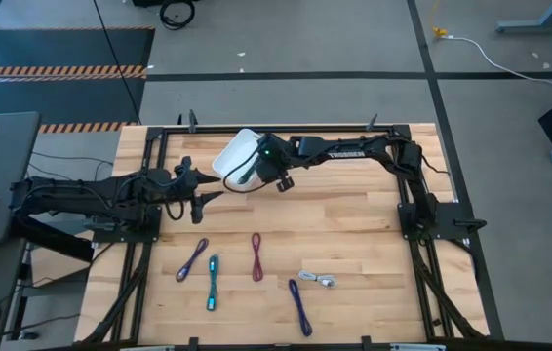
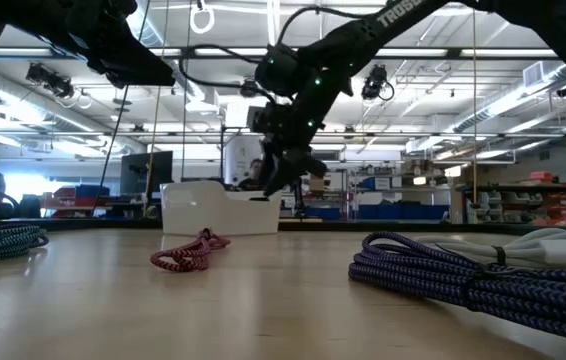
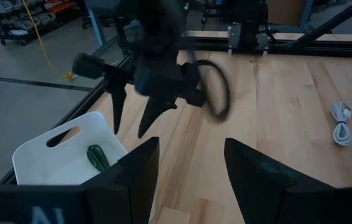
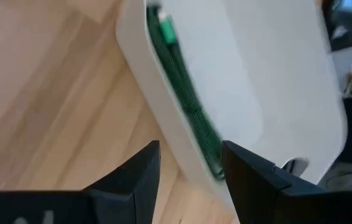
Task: Pick and place USB-C Cables
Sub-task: Adjust the white bin
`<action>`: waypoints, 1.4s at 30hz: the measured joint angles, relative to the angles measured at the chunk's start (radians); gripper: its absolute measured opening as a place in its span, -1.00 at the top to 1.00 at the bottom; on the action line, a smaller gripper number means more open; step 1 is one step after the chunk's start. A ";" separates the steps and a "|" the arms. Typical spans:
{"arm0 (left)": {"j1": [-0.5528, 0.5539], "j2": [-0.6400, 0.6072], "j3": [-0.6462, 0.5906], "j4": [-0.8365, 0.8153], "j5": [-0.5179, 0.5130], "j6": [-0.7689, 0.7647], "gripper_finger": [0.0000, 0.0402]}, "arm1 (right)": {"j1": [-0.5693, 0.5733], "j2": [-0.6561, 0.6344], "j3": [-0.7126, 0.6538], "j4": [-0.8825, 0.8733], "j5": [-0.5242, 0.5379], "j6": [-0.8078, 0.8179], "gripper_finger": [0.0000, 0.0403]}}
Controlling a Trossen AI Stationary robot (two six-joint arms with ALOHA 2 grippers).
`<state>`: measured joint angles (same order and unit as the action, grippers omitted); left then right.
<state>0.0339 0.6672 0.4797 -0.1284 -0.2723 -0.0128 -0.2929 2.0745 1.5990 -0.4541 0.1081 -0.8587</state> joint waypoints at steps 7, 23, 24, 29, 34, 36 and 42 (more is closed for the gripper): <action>0.000 0.000 0.000 0.004 0.000 0.000 0.06 | -0.021 0.012 -0.001 0.027 -0.060 0.010 0.12; -0.004 0.000 -0.001 -0.002 0.000 0.003 0.06 | -0.046 0.086 -0.005 0.064 -0.065 0.018 0.13; -0.004 0.000 -0.001 -0.001 0.000 0.006 0.06 | -0.046 0.086 -0.005 0.053 -0.071 0.019 0.13; -0.004 0.000 -0.001 0.000 0.000 0.010 0.06 | -0.037 0.086 -0.005 0.013 -0.075 0.043 0.12; -0.005 0.000 -0.001 0.000 0.000 0.010 0.06 | -0.012 0.086 -0.005 -0.029 -0.075 0.076 0.13; -0.004 0.000 -0.001 0.000 0.000 0.009 0.06 | 0.001 0.086 -0.005 -0.040 -0.074 0.094 0.14; -0.004 0.000 -0.001 0.001 0.000 0.008 0.06 | 0.047 0.085 0.004 -0.097 -0.052 0.097 0.14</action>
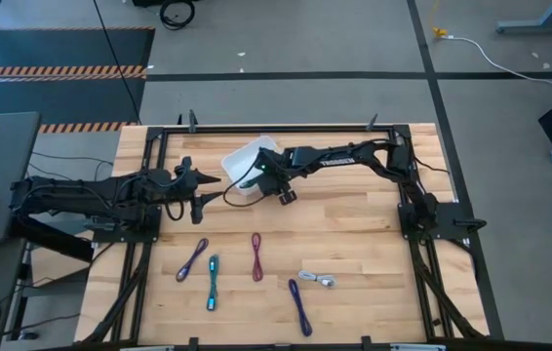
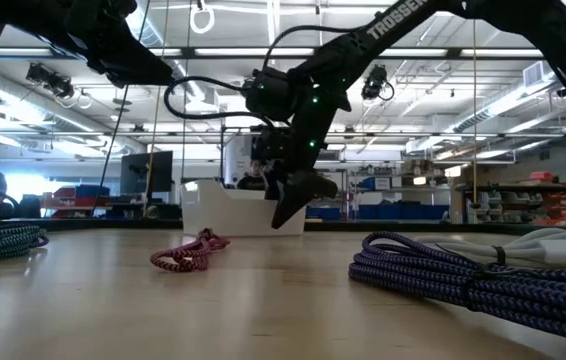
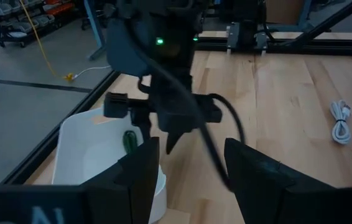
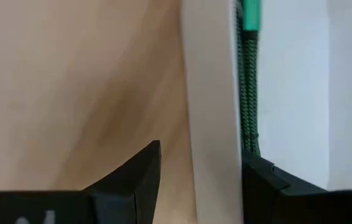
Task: Pick and place USB-C Cables
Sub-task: Adjust the white bin
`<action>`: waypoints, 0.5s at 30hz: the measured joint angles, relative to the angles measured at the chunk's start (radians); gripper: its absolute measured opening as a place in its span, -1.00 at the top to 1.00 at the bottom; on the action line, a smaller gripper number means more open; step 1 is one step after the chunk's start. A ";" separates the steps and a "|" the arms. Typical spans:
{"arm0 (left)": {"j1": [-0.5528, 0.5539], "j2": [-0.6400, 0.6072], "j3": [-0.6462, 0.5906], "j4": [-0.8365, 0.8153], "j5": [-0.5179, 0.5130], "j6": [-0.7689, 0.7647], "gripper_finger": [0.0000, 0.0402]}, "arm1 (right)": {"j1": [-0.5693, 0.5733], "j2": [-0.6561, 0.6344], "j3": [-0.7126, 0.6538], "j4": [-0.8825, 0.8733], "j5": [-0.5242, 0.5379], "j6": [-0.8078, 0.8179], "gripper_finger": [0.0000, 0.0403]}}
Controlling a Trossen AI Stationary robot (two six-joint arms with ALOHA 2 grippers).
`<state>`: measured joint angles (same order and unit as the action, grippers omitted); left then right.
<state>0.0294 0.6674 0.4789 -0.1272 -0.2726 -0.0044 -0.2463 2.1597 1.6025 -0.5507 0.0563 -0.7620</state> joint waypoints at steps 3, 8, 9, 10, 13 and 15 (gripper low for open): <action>0.000 0.000 0.000 0.000 0.000 -0.001 0.06 | 0.021 -0.001 0.003 -0.005 0.001 0.000 0.15; 0.000 0.000 0.000 0.000 0.000 -0.004 0.06 | 0.047 -0.002 0.003 -0.015 0.007 0.002 0.16; 0.000 0.000 0.000 0.000 0.000 -0.006 0.06 | 0.052 -0.002 0.003 -0.021 0.007 0.005 0.16; 0.000 0.000 0.000 0.000 0.000 -0.006 0.06 | 0.057 -0.002 0.003 -0.027 0.008 0.010 0.16; 0.000 0.000 0.000 0.000 0.000 -0.005 0.06 | 0.072 -0.010 0.003 -0.051 0.007 0.045 0.16; 0.000 0.000 0.000 0.000 0.000 -0.005 0.06 | 0.080 -0.025 0.003 -0.048 0.006 0.061 0.16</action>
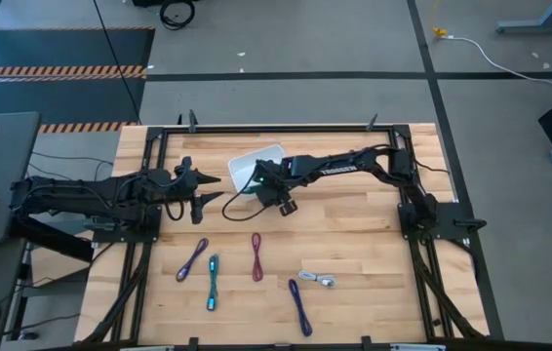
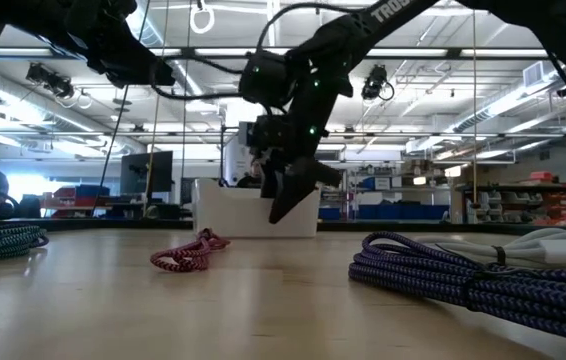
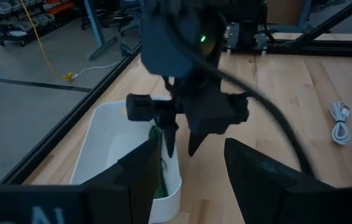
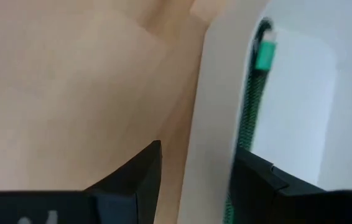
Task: Pick and place USB-C Cables
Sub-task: Adjust the white bin, then put the left purple charger cable into the white bin
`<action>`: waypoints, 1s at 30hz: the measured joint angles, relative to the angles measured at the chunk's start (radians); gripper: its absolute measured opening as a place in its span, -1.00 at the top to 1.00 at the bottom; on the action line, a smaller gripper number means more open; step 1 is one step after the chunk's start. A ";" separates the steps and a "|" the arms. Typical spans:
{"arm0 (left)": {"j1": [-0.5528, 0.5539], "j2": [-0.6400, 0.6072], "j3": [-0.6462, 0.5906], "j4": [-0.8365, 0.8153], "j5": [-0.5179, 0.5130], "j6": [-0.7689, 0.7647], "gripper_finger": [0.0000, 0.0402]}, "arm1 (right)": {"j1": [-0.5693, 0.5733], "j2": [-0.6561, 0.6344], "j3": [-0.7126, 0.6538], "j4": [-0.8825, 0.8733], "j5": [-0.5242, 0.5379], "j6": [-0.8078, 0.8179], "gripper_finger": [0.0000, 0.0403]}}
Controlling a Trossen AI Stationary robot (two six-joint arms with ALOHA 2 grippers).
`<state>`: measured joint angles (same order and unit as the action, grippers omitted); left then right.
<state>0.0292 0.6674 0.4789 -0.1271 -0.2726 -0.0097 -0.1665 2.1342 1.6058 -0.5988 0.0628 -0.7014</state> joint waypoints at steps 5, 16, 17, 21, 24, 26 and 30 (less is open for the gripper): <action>0.000 0.000 0.000 0.001 0.000 0.000 0.06 | 0.017 -0.074 0.000 0.042 0.023 0.004 0.16; 0.000 0.000 0.000 0.002 0.000 0.001 0.06 | 0.073 -0.267 0.002 -0.115 -0.048 0.348 0.16; 0.000 0.000 0.000 0.002 0.000 0.001 0.06 | 0.083 -0.274 0.002 -0.153 -0.048 0.384 0.16; 0.000 0.000 0.000 0.002 0.000 -0.005 0.06 | 0.133 -0.290 0.002 -0.279 -0.075 0.527 0.16; 0.000 0.000 0.000 0.002 0.000 -0.028 0.06 | 0.173 -0.290 0.002 -0.360 -0.124 0.628 0.16; 0.000 0.000 0.000 0.002 0.000 -0.031 0.06 | 0.198 -0.290 0.002 -0.397 -0.150 0.684 0.16; 0.000 0.000 0.000 0.003 0.000 -0.061 0.06 | 0.249 -0.290 0.002 -0.450 -0.163 0.786 0.16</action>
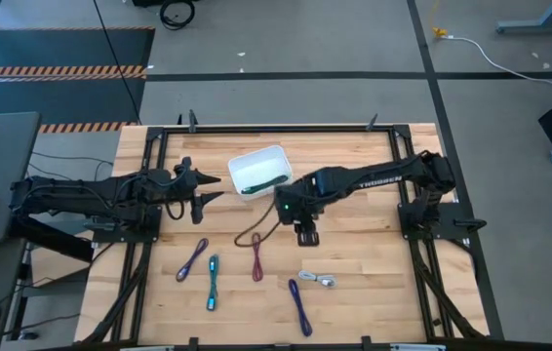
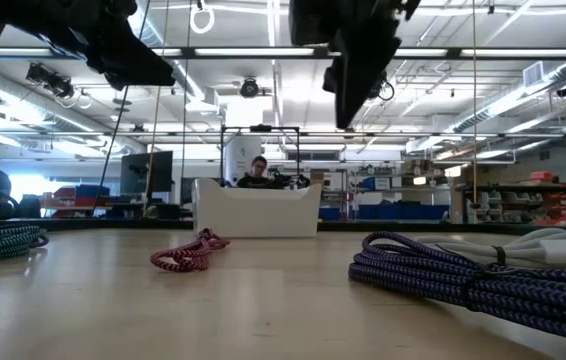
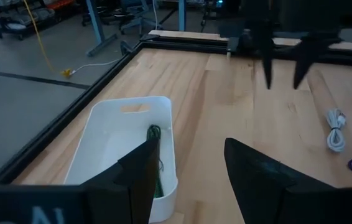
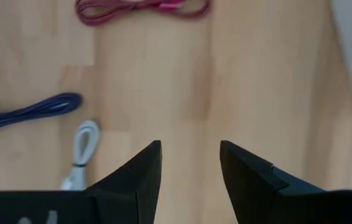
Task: Pick and place USB-C Cables
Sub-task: Put the left purple charger cable into the white bin
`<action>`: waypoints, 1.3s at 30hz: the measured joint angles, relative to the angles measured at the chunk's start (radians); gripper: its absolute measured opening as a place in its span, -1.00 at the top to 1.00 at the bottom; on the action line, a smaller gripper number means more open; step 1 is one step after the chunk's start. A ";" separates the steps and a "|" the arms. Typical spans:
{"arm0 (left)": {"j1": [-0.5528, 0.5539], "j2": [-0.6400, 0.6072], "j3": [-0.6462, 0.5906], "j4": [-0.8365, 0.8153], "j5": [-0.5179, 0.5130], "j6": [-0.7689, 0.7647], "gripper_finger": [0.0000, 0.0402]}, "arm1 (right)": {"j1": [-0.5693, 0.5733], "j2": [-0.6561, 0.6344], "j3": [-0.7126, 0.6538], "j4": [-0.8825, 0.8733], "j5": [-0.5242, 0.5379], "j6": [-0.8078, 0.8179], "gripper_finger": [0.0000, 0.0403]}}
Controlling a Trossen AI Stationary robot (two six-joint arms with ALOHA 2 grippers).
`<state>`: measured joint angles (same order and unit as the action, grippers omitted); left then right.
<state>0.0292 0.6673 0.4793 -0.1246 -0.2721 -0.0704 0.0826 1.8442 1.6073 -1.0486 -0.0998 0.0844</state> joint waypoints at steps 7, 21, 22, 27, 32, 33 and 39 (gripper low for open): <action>-0.020 0.000 0.000 -0.009 0.103 -0.208 0.06 | 0.092 0.000 -0.040 -0.011 -0.027 0.153 0.16; -0.309 0.002 0.001 -0.259 0.138 -0.819 0.06 | 0.209 0.002 -0.184 0.090 0.109 0.177 0.16; -0.328 0.010 0.001 -0.305 0.139 -0.879 0.06 | 0.211 0.002 -0.195 0.093 0.109 0.177 0.16; -0.416 0.069 0.006 -0.461 0.185 -1.114 0.06 | 0.211 0.002 -0.250 0.102 0.111 0.130 0.16; -0.463 0.192 0.084 -0.622 0.200 -1.217 0.06 | 0.194 0.002 -0.309 0.154 0.111 0.048 0.16; -0.470 0.225 0.099 -0.645 0.206 -1.226 0.06 | 0.187 0.002 -0.320 0.166 0.111 0.033 0.16; -0.509 0.435 0.164 -0.669 0.233 -1.219 0.06 | 0.137 0.003 -0.359 0.189 0.111 -0.028 0.16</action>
<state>-0.4800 1.1023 0.6435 -0.7938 -0.0391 -1.2896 0.2197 1.8469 1.2486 -0.8598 0.0116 0.0564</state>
